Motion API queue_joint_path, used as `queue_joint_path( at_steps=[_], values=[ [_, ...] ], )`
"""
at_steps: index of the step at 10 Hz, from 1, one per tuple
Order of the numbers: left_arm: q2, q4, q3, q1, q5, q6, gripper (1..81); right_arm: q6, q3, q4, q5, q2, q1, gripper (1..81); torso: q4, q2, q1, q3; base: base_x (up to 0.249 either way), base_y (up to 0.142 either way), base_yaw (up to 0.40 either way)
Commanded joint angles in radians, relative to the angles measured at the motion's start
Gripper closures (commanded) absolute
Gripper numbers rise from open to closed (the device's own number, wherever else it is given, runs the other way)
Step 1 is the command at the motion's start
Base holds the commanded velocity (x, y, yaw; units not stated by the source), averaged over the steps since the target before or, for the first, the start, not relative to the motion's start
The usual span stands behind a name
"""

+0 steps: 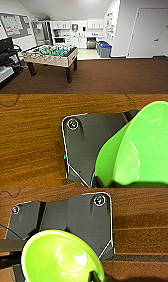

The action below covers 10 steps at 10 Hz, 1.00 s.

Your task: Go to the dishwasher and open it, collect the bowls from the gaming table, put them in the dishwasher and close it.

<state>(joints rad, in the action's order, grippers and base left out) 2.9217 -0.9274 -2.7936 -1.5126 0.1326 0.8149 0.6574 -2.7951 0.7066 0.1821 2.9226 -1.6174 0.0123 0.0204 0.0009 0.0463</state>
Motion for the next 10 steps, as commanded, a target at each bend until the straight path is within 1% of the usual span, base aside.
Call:
queue_joint_path(
  at_steps=[1, 4, 10],
  values=[
    [-0.013, -0.008, -0.007, 0.047, -0.034, 0.001, 81.1, -0.002, -0.009, 0.005, -0.043, -0.017, 0.034, 81.1, 0.0, 0.0, 0.0, 0.0, 0.133, 0.0, 0.0],
    [-0.016, -0.008, -0.007, 0.047, -0.034, 0.001, 81.1, -0.002, -0.007, 0.005, -0.044, -0.017, 0.035, 81.1, 0.0, 0.0, 0.0, 0.0, 0.133, 0.0, 0.0],
    [-0.015, -0.008, -0.007, 0.047, -0.036, 0.0, 81.1, -0.002, -0.009, 0.005, -0.043, -0.017, 0.035, 81.1, 0.0, 0.0, 0.0, 0.0, 0.133, -0.07, 0.0]
  ],
)
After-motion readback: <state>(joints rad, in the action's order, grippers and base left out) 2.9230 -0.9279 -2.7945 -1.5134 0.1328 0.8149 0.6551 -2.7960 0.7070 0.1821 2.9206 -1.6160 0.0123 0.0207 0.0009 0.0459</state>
